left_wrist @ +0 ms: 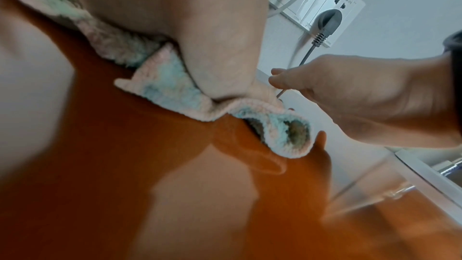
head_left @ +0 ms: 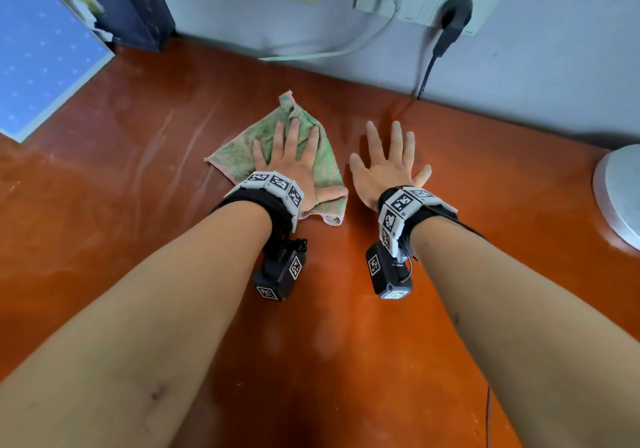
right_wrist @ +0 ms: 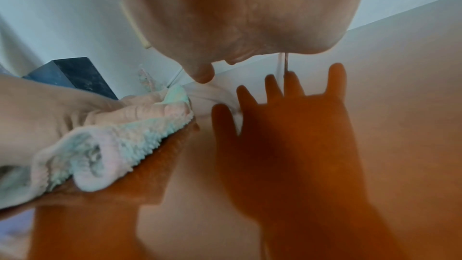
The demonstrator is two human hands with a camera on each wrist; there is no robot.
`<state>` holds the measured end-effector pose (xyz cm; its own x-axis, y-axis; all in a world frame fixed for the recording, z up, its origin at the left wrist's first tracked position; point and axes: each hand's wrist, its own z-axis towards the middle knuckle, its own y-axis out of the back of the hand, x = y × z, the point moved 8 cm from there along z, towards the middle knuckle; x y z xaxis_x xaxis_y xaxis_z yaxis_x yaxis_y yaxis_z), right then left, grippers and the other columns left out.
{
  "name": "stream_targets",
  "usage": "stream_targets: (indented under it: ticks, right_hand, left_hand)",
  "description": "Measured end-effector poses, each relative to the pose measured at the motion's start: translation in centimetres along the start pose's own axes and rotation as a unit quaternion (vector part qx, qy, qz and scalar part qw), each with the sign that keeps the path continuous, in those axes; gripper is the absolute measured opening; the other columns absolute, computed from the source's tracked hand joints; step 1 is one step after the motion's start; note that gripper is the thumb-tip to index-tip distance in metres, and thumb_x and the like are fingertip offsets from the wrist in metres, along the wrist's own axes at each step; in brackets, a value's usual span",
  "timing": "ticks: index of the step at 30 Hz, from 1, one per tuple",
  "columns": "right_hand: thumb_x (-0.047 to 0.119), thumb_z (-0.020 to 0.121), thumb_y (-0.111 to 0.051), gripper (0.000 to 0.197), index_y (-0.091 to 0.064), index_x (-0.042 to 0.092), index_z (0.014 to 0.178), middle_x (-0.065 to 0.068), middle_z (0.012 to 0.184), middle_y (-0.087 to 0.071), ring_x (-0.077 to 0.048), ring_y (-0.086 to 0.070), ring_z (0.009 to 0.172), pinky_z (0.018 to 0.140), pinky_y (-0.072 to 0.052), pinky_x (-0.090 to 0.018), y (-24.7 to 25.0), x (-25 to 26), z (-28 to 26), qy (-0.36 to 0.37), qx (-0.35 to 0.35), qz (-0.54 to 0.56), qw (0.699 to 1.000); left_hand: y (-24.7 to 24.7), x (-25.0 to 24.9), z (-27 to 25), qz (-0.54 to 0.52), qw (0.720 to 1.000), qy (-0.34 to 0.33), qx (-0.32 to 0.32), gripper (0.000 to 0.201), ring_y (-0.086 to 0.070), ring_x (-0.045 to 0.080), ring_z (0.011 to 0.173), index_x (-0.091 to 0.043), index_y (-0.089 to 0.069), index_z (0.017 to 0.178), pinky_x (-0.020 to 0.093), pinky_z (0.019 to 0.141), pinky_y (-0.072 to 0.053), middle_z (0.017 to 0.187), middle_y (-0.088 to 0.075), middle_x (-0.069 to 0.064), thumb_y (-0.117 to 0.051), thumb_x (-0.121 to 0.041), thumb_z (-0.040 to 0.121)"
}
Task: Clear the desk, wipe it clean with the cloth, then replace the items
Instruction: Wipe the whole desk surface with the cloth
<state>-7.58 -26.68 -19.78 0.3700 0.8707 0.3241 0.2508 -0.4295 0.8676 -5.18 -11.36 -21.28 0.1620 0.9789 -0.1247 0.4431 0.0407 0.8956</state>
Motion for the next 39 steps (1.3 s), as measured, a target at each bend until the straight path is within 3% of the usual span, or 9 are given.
stream_targets:
  ticks: [11,26,33,39]
  right_hand:
    - [0.054,0.096,-0.015,0.059,0.01,0.046,0.15,0.011,0.158,0.027,-0.014,0.028,0.144,0.111,0.015,-0.06,-0.8,-1.1,1.9,-0.02,0.013,-0.042,0.999]
    - [0.056,0.096,-0.02,0.06,0.009,0.05,0.149,0.015,0.156,0.029,-0.012,0.03,0.143,0.11,0.017,-0.062,-0.6,-1.4,2.3,-0.045,0.04,-0.035,0.998]
    - [0.055,0.097,-0.019,0.06,0.011,0.049,0.149,0.015,0.156,0.031,-0.012,0.031,0.143,0.11,0.017,-0.062,-0.5,-1.2,2.1,-0.052,0.051,-0.041,0.996]
    - [0.055,0.097,-0.02,0.06,0.01,0.05,0.149,0.014,0.156,0.029,-0.012,0.03,0.143,0.11,0.018,-0.062,-0.6,-1.2,2.3,-0.06,0.043,-0.046,0.996]
  left_hand:
    - [2.9,-1.5,6.4,0.002,0.999,-0.02,-0.047,0.092,0.018,0.025,0.145,-0.033,0.012,0.15,0.057,0.114,0.007,0.157,0.022,-0.001,-0.025,-0.08,0.08]
    - [5.2,-1.2,10.7,0.009,0.997,-0.059,-0.054,0.088,0.014,0.026,0.146,-0.031,0.008,0.151,0.055,0.116,0.003,0.159,0.012,-0.001,-0.029,-0.074,0.083]
    - [6.3,8.4,10.2,-0.024,0.995,0.02,-0.09,0.086,0.01,0.023,0.147,-0.029,0.003,0.152,0.05,0.117,0.005,0.16,0.009,0.001,-0.024,-0.074,0.084]
    - [6.1,6.2,8.9,-0.021,0.995,0.048,-0.09,0.09,0.011,0.03,0.146,-0.023,0.004,0.152,0.056,0.115,0.004,0.159,0.014,0.007,-0.027,-0.073,0.085]
